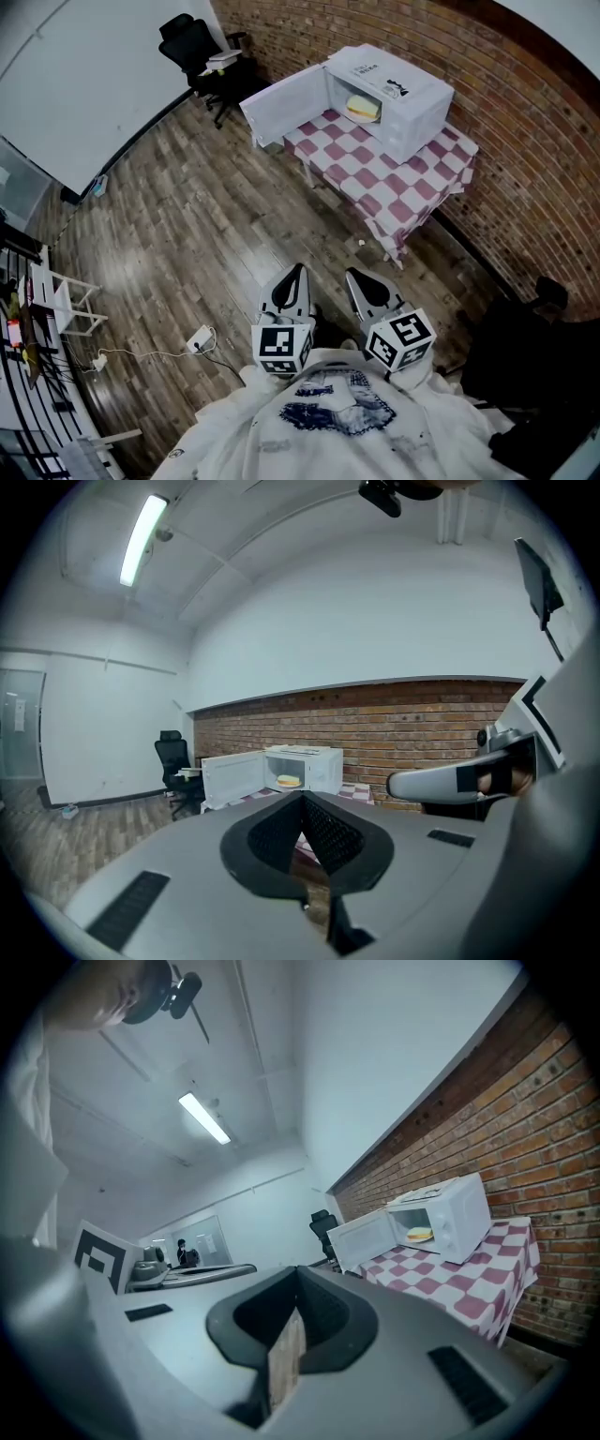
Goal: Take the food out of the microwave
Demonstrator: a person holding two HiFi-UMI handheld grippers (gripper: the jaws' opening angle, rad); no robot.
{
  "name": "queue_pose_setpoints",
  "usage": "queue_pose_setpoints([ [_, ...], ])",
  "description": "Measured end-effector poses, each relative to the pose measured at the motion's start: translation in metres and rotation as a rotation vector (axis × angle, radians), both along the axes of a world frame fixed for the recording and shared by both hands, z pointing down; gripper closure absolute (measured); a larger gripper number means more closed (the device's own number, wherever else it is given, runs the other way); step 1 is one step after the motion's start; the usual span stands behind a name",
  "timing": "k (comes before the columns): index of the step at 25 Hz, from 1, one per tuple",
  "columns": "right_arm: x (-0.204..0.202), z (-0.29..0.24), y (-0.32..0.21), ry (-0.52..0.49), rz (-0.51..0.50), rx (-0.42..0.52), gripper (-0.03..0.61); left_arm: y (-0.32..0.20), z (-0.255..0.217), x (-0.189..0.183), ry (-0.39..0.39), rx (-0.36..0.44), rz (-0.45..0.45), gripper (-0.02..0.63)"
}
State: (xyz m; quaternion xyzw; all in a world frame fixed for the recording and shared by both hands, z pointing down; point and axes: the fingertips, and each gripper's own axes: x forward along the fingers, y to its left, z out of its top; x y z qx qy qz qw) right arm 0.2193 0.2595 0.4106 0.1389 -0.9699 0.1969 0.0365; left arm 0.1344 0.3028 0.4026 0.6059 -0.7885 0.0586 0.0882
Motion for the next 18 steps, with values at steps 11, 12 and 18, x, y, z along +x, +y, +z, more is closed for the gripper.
queue_pose_setpoints([
  [11,-0.027,0.008,-0.039,0.011,0.043,0.004,0.565,-0.038,0.013,-0.032,0.014,0.002,0.028,0.604],
  [12,-0.031,0.009,-0.044,0.015,0.049,0.005,0.565,-0.045,0.014,-0.037,0.018,0.003,0.034,0.606],
  [18,-0.068,0.014,-0.079,0.042,0.081,0.005,0.565,-0.085,0.017,-0.076,0.031,0.008,0.067,0.606],
])
